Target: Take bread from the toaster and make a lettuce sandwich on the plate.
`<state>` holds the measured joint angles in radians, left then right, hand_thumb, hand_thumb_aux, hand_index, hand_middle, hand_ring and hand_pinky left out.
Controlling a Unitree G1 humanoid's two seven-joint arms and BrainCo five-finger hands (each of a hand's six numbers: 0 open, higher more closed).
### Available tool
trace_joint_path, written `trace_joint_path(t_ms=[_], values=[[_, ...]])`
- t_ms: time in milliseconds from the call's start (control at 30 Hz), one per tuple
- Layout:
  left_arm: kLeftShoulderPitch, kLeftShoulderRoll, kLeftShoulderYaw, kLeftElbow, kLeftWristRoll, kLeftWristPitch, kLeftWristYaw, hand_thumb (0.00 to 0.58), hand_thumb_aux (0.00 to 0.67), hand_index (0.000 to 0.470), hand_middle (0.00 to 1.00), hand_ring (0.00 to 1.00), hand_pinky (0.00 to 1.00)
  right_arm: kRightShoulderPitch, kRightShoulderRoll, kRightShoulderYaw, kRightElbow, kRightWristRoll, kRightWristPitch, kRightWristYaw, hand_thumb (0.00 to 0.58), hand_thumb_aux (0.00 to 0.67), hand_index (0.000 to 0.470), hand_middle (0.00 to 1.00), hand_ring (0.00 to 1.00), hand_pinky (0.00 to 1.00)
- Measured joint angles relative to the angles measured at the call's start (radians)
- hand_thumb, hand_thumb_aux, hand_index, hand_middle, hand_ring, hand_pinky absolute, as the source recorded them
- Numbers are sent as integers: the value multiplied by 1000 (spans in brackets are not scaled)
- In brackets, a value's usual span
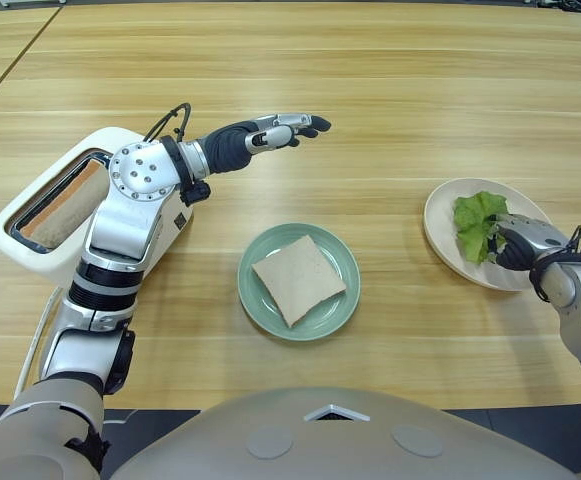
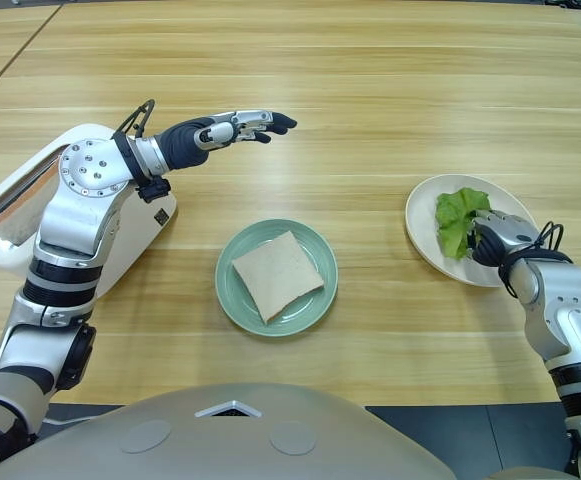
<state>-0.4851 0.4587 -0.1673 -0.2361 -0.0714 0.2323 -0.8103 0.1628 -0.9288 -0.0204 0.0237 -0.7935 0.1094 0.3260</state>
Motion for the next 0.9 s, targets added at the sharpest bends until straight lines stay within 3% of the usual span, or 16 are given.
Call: trace_joint_path(t_ms=[100,133,167,367,900], values=[[1,1,1,3,-1,-2,3,0,0,0,0,0,0,4,-13,-49,-17,-1,8,-40,580,670,470,0,0,0],[1,1,1,5,-1,-2,4,0,0,0,0,0,0,13,-16,-72,-30,-1,15,-54,313,215,151,0,0,0],[1,1,1,6,-1,-2,4,0,0,0,0,0,0,20,-19,-86,-37,-2,17,-63,0,0,0,0,0,0],[2,3,6,11,-4,-3,5,0,0,0,0,0,0,59,-23,-143,-79,-3,38,-81,0,0,0,0,0,0],[25,11,11,13,-34,-9,3,0,0,0,0,0,0,-27,-16,16,50,-1,-19,-52,0,0,0,0,0,0]])
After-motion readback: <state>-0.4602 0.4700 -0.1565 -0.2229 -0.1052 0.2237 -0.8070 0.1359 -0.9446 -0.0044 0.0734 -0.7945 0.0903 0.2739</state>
